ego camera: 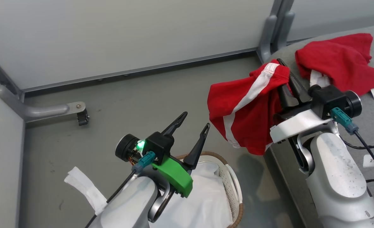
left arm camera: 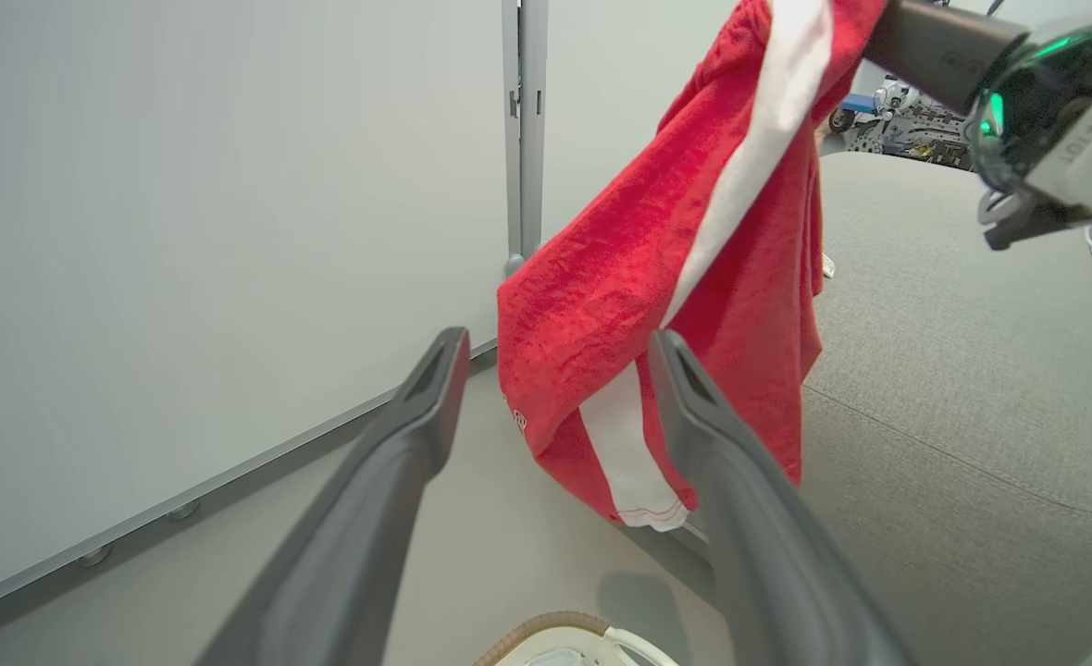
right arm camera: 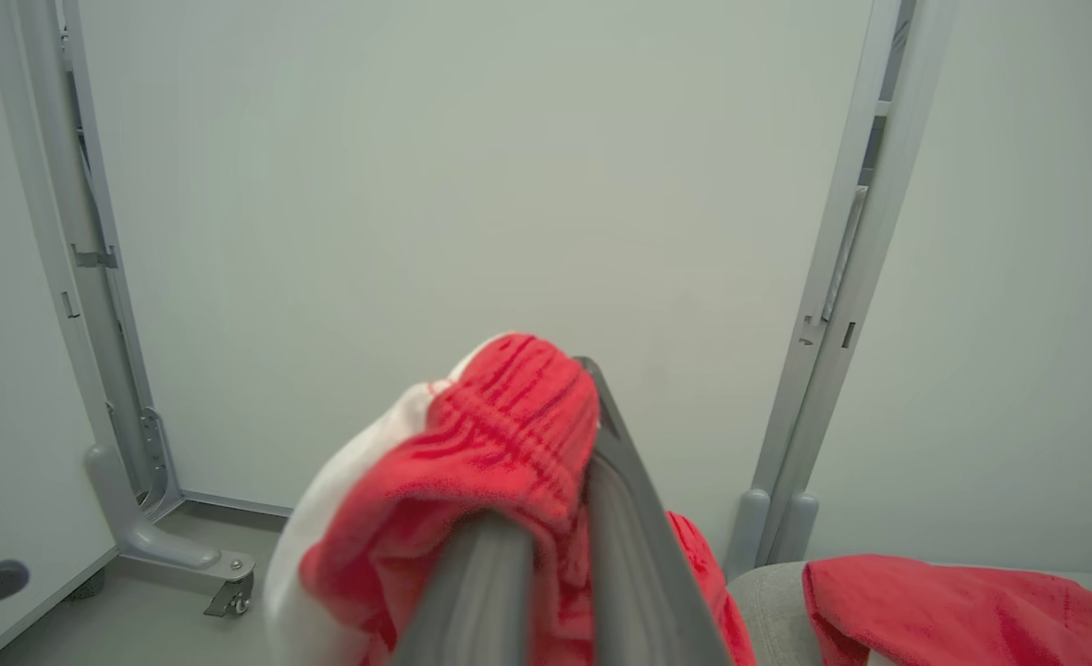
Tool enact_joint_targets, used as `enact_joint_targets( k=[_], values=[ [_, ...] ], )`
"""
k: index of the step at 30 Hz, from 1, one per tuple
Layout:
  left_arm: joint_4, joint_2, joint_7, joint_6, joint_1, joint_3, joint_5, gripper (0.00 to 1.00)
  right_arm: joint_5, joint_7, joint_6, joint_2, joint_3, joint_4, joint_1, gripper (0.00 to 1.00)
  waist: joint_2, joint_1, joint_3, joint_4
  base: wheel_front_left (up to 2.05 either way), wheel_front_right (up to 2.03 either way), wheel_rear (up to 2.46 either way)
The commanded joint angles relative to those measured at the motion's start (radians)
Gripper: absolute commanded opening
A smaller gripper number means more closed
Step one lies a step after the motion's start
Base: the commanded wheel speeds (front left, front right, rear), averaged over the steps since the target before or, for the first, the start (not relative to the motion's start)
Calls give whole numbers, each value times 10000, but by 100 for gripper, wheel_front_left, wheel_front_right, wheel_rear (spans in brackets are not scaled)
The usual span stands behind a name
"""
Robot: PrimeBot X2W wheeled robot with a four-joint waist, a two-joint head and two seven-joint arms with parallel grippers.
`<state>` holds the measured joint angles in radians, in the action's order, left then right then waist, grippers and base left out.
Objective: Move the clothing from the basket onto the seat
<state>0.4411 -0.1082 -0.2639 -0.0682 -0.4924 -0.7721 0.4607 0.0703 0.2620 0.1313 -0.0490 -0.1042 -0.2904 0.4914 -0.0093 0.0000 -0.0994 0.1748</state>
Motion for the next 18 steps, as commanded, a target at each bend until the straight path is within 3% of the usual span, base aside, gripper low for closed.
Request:
enact_joint_targets(
  k=[1,11,18],
  values=[
    [-24,2,-4,-44,117,45,-145,100,-56,47,-11,-25,118,66,112,0,93,0,-471,809,0,0,0],
    [108,44,-5,-269,-314,-9,-649,100,19,47,-11,-19,942,253,16,0,93,0,-1399,2812,0,0,0],
    [309,-3,-6,-361,-556,-176,-803,100,190,47,-11,-17,1260,281,-47,0,93,0,-1885,3396,0,0,0]
  ],
)
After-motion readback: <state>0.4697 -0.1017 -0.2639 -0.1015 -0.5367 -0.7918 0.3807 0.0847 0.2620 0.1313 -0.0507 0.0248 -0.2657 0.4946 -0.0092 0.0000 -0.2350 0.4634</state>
